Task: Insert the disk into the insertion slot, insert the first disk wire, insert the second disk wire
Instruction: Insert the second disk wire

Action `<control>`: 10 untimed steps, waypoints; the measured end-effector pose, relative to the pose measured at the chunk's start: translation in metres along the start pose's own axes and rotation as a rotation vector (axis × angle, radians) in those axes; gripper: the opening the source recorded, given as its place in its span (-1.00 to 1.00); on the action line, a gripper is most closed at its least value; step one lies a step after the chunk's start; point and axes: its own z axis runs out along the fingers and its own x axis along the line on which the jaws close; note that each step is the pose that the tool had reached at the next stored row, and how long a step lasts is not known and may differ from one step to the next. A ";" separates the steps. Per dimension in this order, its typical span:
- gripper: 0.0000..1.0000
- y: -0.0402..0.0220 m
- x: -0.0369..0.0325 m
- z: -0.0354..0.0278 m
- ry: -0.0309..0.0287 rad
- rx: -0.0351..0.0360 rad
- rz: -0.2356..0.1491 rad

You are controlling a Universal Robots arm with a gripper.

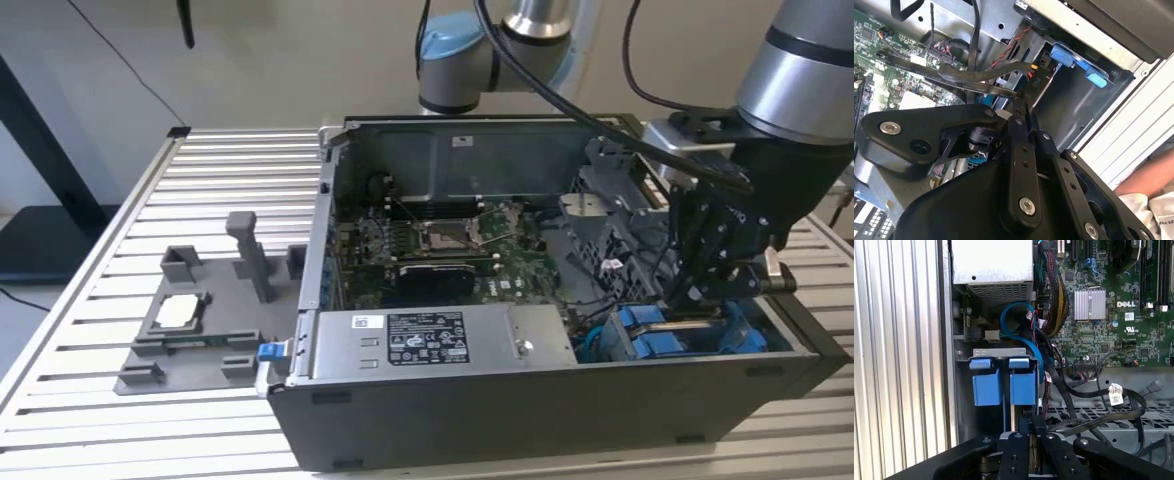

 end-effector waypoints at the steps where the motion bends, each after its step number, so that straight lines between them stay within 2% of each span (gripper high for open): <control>1: -0.69 0.0000 -0.0001 0.0003 -0.0007 0.0000 0.000; 4: -0.65 0.0000 0.0000 -0.0005 -0.0013 0.0000 0.000; 5: -0.52 0.0000 0.0001 -0.0022 -0.0011 0.0000 0.000; 10: -0.52 0.0000 0.0006 -0.0147 -0.0015 -0.0001 0.000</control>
